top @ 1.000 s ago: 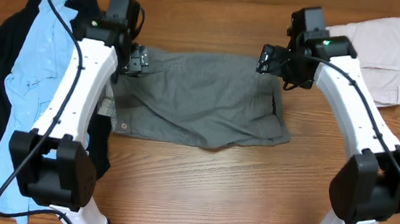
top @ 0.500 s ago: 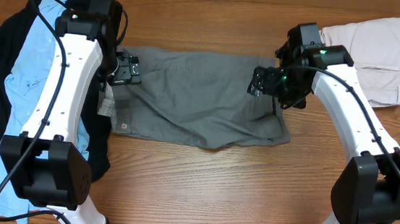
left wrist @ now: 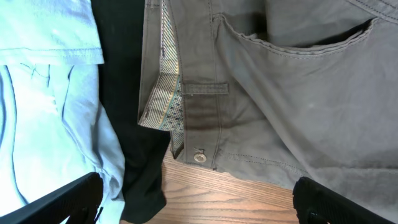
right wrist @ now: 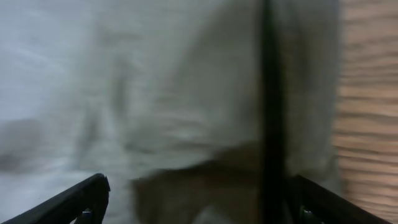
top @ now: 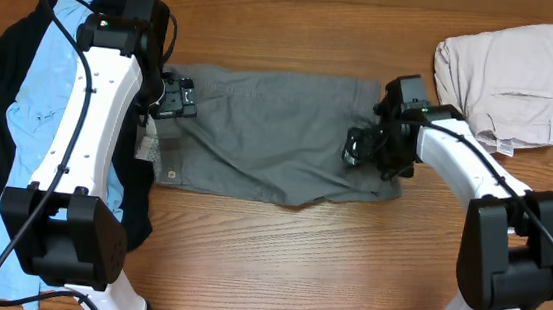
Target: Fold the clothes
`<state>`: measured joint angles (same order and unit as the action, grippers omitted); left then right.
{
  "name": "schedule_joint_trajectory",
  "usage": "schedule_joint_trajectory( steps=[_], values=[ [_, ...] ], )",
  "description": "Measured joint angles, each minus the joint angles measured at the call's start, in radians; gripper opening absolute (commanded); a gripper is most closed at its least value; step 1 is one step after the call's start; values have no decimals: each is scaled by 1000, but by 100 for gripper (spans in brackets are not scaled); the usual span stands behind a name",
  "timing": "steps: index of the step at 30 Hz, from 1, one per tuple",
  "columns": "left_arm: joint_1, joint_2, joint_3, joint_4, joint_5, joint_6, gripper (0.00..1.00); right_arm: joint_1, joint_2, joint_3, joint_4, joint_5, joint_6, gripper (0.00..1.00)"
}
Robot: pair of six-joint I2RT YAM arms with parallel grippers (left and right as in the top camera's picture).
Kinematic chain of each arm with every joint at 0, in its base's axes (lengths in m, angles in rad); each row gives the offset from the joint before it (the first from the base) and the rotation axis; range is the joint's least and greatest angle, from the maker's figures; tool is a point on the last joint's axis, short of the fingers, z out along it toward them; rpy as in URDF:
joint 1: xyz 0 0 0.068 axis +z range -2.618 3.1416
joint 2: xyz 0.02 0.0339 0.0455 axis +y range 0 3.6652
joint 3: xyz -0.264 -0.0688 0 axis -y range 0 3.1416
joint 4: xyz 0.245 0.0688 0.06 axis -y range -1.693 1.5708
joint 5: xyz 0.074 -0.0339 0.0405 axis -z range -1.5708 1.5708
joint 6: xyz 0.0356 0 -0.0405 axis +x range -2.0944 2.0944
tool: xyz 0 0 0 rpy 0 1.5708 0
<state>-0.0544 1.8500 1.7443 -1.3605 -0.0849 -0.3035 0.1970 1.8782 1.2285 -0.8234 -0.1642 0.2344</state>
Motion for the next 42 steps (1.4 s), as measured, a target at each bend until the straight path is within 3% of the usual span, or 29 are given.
schedule_joint_trajectory(
  steps=[9,15,25,29,36,42],
  values=[
    [0,0,-1,10,8,0,100,13,74,9,-11,209,20,95],
    [0,0,-1,12,15,0,100,-9,81,19,-27,210,36,98],
    [0,0,-1,26,27,0,100,-253,85,28,-71,190,36,100],
    [0,0,-34,38,56,0,100,-256,85,29,-71,190,31,100],
    [0,25,-293,249,223,45,100,-255,87,30,-72,180,27,100],
    [0,32,-418,386,262,50,100,-256,87,32,-74,179,27,100]
  ],
)
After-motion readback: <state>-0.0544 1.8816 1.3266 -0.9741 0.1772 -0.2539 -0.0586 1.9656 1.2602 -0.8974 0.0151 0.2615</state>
